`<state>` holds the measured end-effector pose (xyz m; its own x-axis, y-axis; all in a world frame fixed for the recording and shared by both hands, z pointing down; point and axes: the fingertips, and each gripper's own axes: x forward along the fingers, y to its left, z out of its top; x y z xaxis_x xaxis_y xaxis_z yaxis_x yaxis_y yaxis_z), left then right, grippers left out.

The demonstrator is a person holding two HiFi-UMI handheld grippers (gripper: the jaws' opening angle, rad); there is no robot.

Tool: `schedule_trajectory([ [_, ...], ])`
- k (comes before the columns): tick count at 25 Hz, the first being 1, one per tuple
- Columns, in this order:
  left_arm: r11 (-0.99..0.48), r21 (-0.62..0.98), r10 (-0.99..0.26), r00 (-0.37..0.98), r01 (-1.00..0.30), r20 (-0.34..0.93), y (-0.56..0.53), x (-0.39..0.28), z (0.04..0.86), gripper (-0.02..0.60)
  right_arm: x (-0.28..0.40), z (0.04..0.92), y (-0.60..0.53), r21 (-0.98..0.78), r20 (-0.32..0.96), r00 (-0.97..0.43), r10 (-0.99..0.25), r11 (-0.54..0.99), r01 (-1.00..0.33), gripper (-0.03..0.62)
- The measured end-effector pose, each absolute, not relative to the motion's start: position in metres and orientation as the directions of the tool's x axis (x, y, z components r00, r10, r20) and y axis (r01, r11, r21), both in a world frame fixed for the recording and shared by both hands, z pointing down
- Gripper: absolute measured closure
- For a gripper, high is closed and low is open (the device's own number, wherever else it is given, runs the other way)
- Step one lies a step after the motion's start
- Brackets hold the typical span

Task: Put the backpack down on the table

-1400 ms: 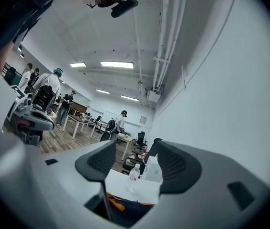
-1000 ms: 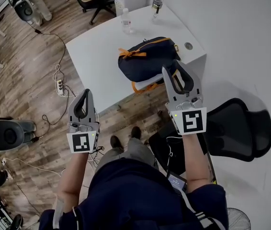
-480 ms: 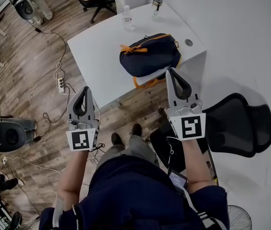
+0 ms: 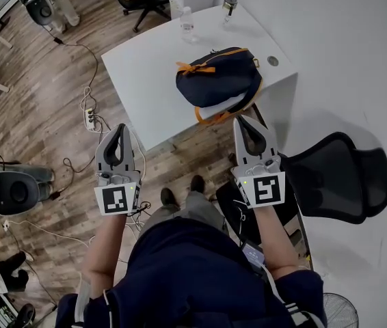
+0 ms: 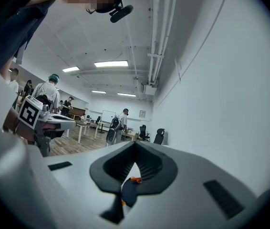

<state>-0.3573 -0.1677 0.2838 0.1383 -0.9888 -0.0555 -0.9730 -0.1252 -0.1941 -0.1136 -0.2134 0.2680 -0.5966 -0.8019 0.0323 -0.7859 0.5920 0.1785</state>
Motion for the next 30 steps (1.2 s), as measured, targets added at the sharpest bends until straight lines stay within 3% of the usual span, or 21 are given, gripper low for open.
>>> schedule_trajectory([
  [30,-0.093,-0.125,-0.996,0.093,-0.988,0.009,-0.126,-0.388,0.305,0.578,-0.101,0.325,-0.190,0.128,0.143,-0.491,-0.859,0.508,-0.852,0.599],
])
